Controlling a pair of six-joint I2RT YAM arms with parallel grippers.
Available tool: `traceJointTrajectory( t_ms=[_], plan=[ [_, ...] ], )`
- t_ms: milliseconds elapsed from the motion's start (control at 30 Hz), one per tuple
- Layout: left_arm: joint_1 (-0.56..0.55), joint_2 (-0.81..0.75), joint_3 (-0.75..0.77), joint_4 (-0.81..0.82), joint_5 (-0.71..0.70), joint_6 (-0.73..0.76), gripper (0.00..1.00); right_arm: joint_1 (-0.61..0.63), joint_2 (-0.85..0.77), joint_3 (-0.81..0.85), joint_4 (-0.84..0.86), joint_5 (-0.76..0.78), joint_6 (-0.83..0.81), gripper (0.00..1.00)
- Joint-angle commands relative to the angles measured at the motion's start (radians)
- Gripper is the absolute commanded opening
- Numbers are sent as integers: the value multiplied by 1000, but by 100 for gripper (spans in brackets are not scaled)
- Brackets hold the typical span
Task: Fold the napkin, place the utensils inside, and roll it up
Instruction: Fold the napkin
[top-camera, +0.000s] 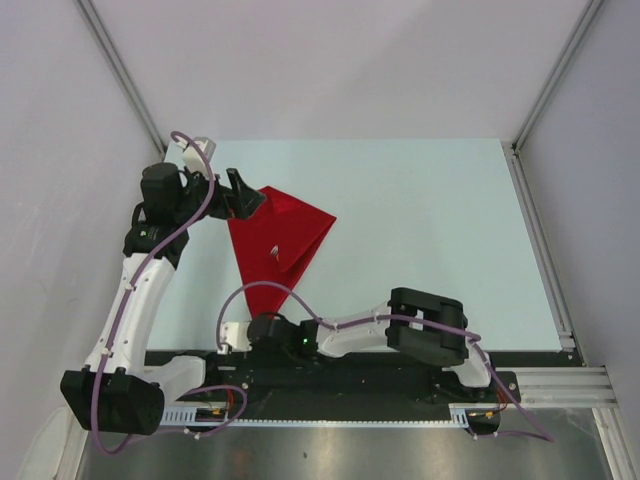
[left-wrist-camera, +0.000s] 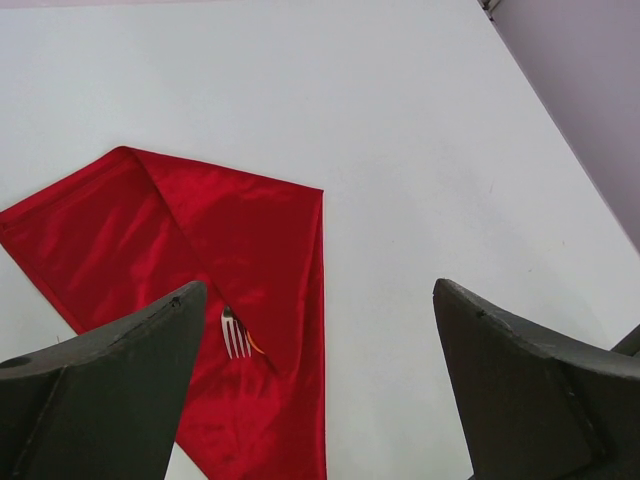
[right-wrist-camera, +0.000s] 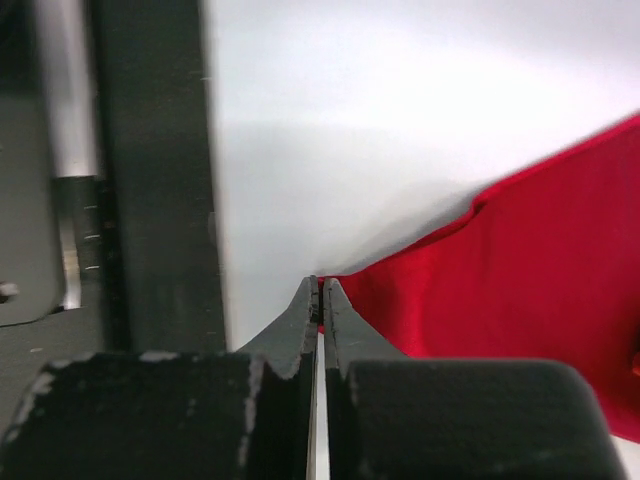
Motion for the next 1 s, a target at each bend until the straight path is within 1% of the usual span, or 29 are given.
traceJointTrajectory(
  t_ms=[0, 67, 133, 200, 233, 267, 333, 367, 433, 600, 767, 967],
  plan=[
    [13, -4, -5, 34, 8, -11, 100, -86, -119, 32, 30, -39, 111, 0],
    [18, -7, -5, 33, 2, -12, 100, -147, -171, 31, 30, -63, 151, 0],
    [19, -10, -5, 34, -1, -11, 100, -197, -208, 17, 45, -122, 206, 0],
    [22, -10, -5, 34, -3, -12, 100, -282, -260, 6, 60, -183, 258, 0],
    [24, -12, -5, 34, -1, -14, 100, -309, -274, -5, 70, -194, 274, 0],
    [27, -12, -7, 34, -3, -12, 100, -366, -294, -9, 79, -198, 289, 0],
    [29, -12, -7, 37, -1, -14, 100, -417, -303, -12, 97, -208, 314, 0],
    [32, -13, -7, 36, -3, -15, 100, -466, -305, -11, 102, -233, 320, 0],
    [33, -13, -7, 36, -1, -15, 100, -510, -303, -8, 116, -261, 343, 0],
    [39, -9, -7, 37, 0, -15, 100, -635, -259, 43, 107, -330, 386, 0],
    [41, -2, -8, 39, 12, -19, 100, -716, -147, 113, 81, -387, 429, 0],
    [42, 4, -10, 40, 19, -22, 100, -788, -40, 184, 36, -395, 473, 0]
  ],
)
